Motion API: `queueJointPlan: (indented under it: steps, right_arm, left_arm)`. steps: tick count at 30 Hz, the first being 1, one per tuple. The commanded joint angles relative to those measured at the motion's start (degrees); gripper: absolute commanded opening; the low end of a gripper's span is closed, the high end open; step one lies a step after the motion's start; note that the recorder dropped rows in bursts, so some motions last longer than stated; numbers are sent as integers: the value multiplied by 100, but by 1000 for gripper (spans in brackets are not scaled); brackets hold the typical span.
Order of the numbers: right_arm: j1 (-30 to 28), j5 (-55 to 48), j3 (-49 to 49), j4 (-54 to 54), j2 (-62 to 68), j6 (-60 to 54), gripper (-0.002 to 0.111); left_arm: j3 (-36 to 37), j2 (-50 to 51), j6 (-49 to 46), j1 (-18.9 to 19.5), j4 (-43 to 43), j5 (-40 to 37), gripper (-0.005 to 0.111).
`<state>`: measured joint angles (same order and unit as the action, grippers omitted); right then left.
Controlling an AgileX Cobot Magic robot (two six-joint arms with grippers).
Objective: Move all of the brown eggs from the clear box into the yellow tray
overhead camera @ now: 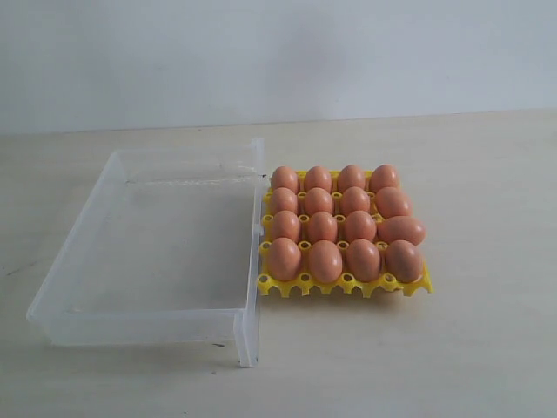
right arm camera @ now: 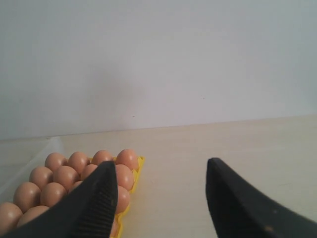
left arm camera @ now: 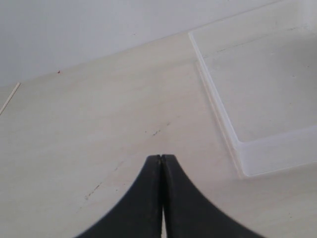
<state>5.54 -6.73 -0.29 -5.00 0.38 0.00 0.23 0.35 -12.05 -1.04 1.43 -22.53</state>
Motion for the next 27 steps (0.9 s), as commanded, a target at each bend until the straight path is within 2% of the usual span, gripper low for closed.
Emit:
queueJointPlan:
  steps: [1, 27]
  right_arm:
    - [-122, -11, 29, 32, -38, 0, 52]
    - [-181, -49, 29, 22, -38, 0, 52]
  left_arm:
    - [-23, -35, 29, -11, 0, 26, 0]
    - [-23, -35, 29, -11, 0, 26, 0]
